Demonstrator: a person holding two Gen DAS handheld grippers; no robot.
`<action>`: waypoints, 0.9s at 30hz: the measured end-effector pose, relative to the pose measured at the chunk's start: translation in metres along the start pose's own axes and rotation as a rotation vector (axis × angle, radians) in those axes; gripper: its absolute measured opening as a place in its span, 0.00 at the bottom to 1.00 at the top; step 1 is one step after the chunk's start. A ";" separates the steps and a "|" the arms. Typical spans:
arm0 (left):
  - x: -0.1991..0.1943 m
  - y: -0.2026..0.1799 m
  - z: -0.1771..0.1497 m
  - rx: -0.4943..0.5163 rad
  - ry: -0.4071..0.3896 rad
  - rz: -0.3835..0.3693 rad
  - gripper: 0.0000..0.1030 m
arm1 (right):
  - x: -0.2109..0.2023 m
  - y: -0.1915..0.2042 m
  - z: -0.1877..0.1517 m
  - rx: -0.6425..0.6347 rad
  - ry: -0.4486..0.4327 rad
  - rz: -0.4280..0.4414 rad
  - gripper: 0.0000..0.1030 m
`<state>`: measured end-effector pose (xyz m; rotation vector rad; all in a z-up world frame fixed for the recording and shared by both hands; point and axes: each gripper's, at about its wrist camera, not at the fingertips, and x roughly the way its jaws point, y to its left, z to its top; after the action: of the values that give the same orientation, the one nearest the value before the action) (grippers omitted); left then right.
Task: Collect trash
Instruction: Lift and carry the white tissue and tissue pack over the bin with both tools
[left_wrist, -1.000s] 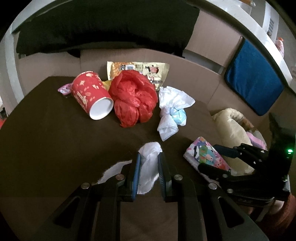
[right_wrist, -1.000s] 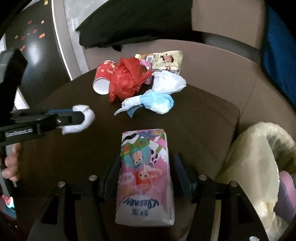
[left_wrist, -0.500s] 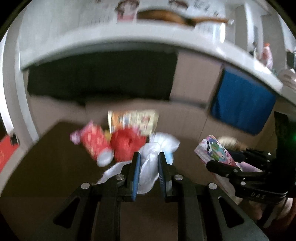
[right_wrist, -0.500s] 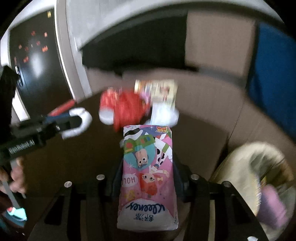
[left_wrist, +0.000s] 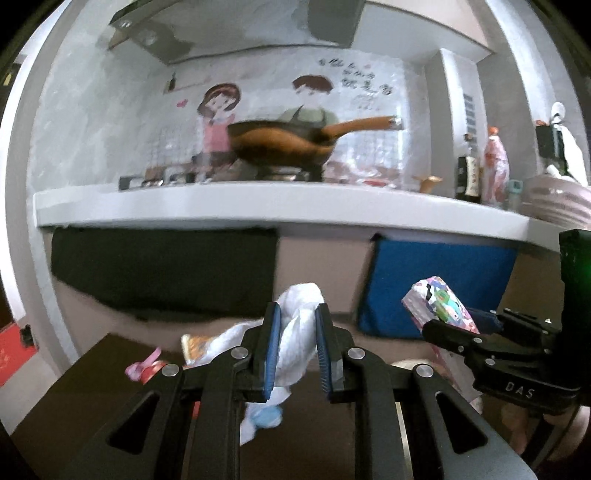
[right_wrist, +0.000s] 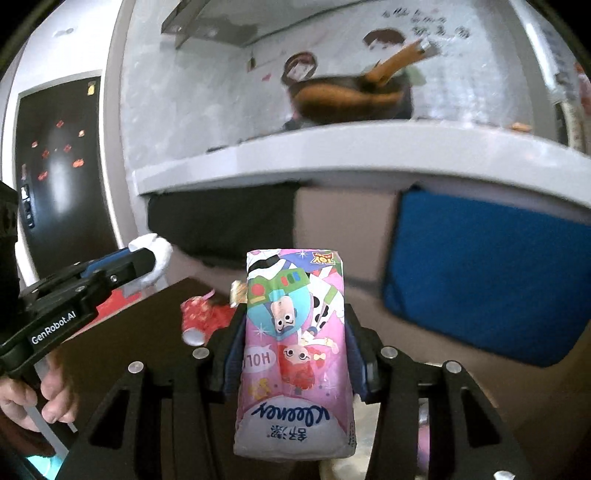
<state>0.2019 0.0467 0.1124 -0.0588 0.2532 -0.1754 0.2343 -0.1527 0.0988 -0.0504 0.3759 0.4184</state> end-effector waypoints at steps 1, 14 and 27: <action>0.001 -0.007 0.004 0.007 -0.006 -0.011 0.19 | -0.005 -0.006 0.004 0.000 -0.009 -0.018 0.43; 0.051 -0.084 0.009 0.003 0.040 -0.195 0.19 | -0.041 -0.074 0.012 0.032 -0.050 -0.168 0.44; 0.113 -0.117 -0.042 -0.032 0.245 -0.291 0.19 | -0.021 -0.128 -0.032 0.143 0.056 -0.214 0.44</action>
<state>0.2800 -0.0899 0.0533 -0.1058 0.4922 -0.4691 0.2572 -0.2818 0.0728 0.0370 0.4497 0.1779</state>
